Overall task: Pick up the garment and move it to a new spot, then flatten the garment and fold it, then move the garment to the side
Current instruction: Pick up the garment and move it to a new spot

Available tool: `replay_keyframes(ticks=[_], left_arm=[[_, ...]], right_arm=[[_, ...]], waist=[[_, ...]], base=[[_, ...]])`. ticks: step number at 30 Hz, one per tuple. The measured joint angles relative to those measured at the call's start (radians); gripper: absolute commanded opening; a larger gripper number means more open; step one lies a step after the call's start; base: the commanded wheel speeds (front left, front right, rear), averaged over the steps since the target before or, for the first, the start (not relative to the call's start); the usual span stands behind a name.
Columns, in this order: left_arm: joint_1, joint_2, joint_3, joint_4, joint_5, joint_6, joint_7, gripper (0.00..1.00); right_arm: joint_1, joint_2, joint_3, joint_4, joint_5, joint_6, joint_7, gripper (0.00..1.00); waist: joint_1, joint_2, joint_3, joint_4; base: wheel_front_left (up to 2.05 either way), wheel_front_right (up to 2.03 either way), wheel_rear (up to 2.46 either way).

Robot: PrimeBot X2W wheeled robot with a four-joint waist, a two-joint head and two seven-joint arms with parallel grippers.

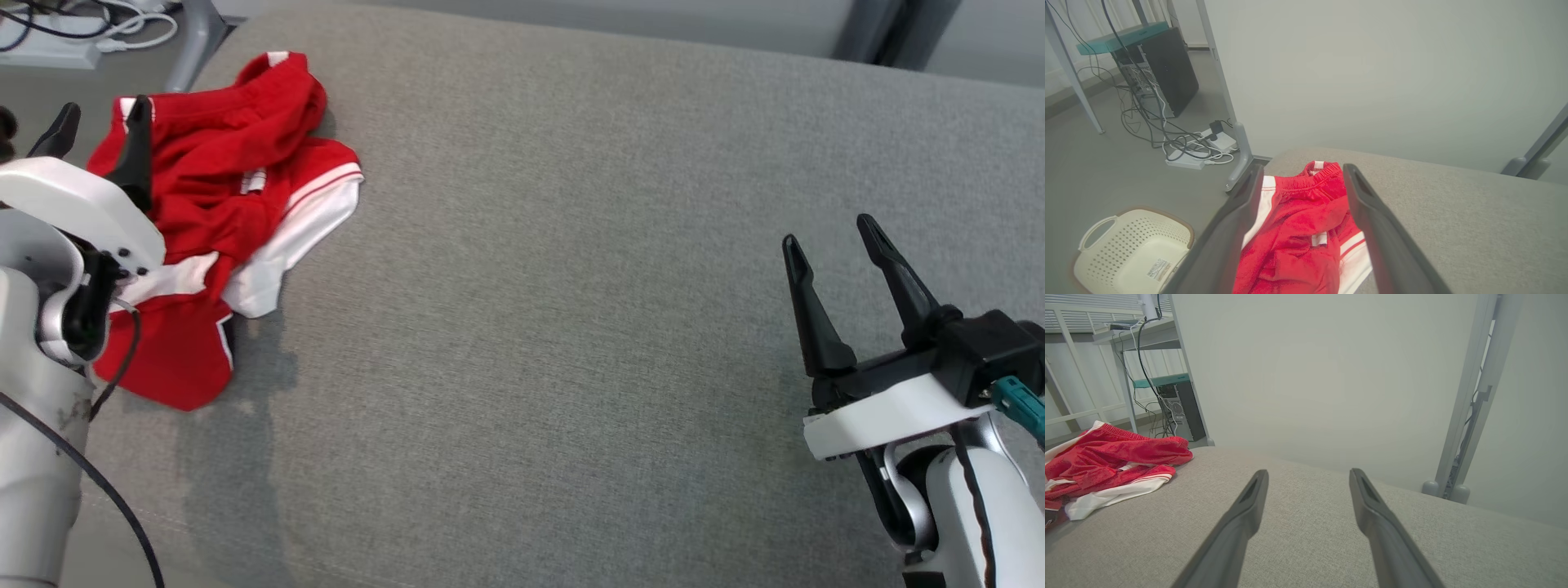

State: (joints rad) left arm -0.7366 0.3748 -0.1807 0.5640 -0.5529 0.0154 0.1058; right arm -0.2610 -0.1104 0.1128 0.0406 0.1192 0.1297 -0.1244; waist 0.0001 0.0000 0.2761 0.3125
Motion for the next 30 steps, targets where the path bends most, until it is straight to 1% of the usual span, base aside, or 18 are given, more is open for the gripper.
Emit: replay_keyframes(ticks=[1,3,8,11,13,15,16,17,18,24,28,30], left_arm=[[-0.024,0.0,0.01,0.043,-0.022,-0.007,0.01,1.0],[-0.069,0.018,0.02,0.133,-0.03,-0.024,0.025,1.0],[-0.14,0.085,0.044,0.321,-0.038,-0.028,0.031,1.0],[-0.172,0.109,0.052,0.397,-0.044,-0.044,0.025,1.0],[-0.182,0.113,0.052,0.434,-0.045,-0.049,0.007,1.0],[-0.198,0.117,0.05,0.474,-0.046,-0.058,0.017,1.0],[-0.204,0.118,0.048,0.488,-0.046,-0.058,0.011,0.58],[-0.212,0.122,0.044,0.498,-0.04,-0.059,-0.001,0.02],[-0.222,0.124,0.043,0.505,-0.038,-0.06,-0.012,0.0],[-0.28,0.138,0.006,0.527,0.011,-0.056,-0.123,0.0],[-0.319,0.149,-0.024,0.518,0.057,-0.039,-0.22,0.0],[-0.333,0.149,-0.031,0.514,0.064,-0.033,-0.252,0.0]], right_arm=[[-0.01,-0.003,0.005,-0.004,-0.002,0.0,0.001,1.0],[-0.033,-0.009,0.014,-0.009,-0.002,0.0,0.002,1.0],[-0.069,-0.017,0.031,-0.01,-0.002,0.0,0.001,1.0],[-0.079,-0.022,0.025,-0.01,-0.002,0.001,-0.004,1.0],[-0.08,-0.024,0.021,-0.009,-0.002,0.001,-0.005,1.0],[-0.085,-0.028,0.02,-0.008,-0.001,0.001,-0.008,1.0],[-0.09,-0.028,0.02,-0.008,-0.001,0.001,-0.009,1.0],[-0.094,-0.028,0.019,-0.009,-0.001,0.001,-0.009,1.0],[-0.098,-0.027,0.019,-0.009,-0.001,0.001,-0.009,1.0],[-0.101,-0.027,0.014,-0.009,-0.005,0.001,-0.009,1.0],[-0.1,-0.025,0.006,-0.001,-0.005,0.001,-0.016,1.0],[-0.096,-0.022,-0.001,0.004,-0.005,0.001,-0.02,1.0]], waist=[[0.0,0.0,0.019,-0.01],[0.0,0.0,0.056,-0.03],[0.0,0.0,0.132,-0.091],[0.0,-0.0001,0.171,-0.124],[0.0,0.0,0.192,-0.14],[0.0,0.0,0.21,-0.153],[0.0,0.0,0.217,-0.157],[0.0,0.0,0.224,-0.16],[0.0,0.0,0.229,-0.163],[0.0,0.0,0.22,-0.15],[0.0,0.0,0.188,-0.14],[0.0,0.0,0.166,-0.135]], base=[[0.0,0.0,0.0],[0.0,0.0,0.0],[0.0,0.0,0.0],[0.0,0.0,0.0],[0.0,0.0,0.0],[0.0,0.0,0.0],[0.0,0.0,0.0],[0.0,0.0,0.0],[0.0,0.0,0.0],[0.0,0.0,0.0],[0.0,0.0,0.0],[0.0,0.0,0.0]])
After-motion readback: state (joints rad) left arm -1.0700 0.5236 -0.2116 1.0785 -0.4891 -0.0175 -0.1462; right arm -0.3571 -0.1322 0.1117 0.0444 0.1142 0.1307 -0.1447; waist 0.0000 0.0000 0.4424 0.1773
